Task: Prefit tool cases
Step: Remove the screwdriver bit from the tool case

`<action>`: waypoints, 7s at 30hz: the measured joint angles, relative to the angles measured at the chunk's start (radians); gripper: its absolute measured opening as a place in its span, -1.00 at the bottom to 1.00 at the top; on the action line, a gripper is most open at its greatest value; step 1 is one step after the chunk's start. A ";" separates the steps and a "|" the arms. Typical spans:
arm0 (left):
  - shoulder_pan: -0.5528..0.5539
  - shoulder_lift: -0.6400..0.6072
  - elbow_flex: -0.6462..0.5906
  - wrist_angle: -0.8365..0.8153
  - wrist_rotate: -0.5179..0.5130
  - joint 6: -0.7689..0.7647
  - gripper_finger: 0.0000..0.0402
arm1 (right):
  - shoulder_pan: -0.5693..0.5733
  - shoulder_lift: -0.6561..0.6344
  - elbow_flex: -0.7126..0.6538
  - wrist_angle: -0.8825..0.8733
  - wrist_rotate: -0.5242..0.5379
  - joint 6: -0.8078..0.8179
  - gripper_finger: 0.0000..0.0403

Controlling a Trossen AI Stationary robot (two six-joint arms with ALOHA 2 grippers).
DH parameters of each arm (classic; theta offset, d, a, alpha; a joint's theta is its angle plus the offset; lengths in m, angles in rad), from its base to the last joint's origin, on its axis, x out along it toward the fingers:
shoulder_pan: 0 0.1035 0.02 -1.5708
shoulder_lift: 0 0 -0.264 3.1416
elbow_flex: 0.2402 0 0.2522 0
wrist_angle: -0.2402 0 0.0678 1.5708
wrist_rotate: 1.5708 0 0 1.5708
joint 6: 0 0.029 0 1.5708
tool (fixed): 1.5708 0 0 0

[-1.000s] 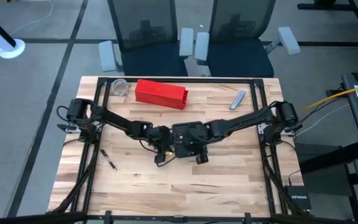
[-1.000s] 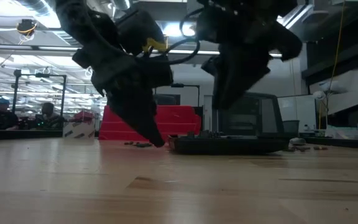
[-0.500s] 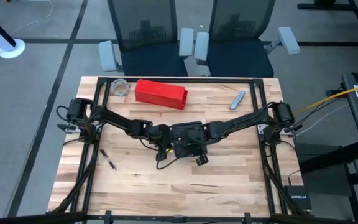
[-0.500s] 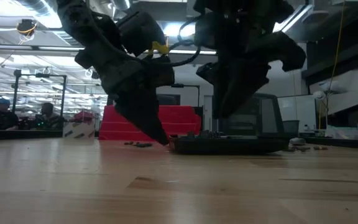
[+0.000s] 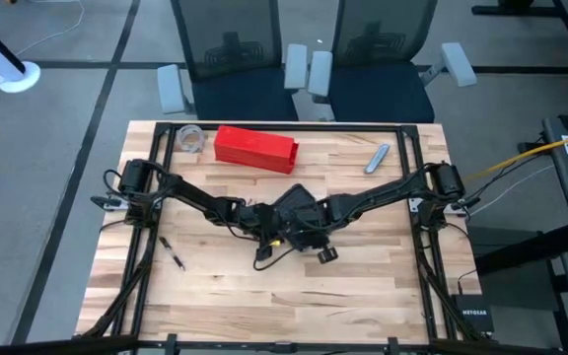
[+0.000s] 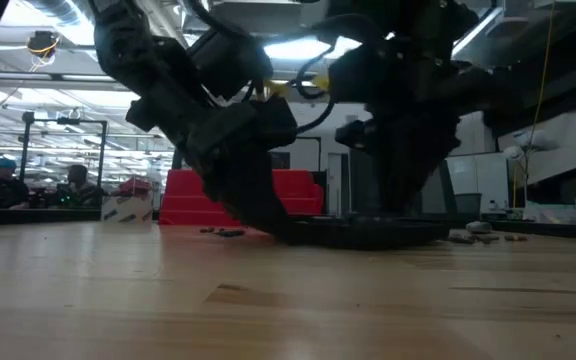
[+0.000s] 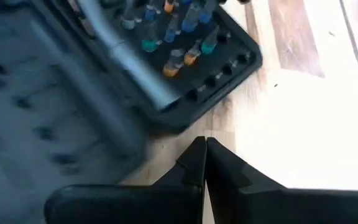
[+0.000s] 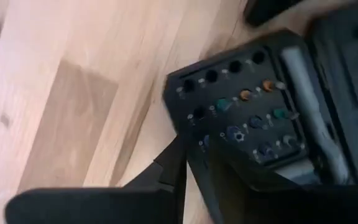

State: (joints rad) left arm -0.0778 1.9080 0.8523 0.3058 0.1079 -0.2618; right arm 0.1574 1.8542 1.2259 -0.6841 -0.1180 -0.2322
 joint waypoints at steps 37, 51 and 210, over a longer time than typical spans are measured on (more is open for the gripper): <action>-0.004 -0.004 -0.002 0.000 -0.022 -0.077 -1.00 | -0.066 -0.050 -0.035 -0.025 -0.013 0.082 -0.68; 0.004 -0.004 -0.002 -0.002 -0.026 -0.080 -1.00 | -0.065 -0.050 -0.103 0.014 -0.018 0.116 -0.68; -0.034 -0.012 0.041 0.105 -0.211 0.164 -1.00 | -0.027 -0.031 -0.139 0.215 0.071 0.172 -0.98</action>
State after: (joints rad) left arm -0.1116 1.8957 0.8938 0.4111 -0.1027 -0.0981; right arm 0.1307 1.8229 1.0866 -0.4695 -0.0467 -0.0606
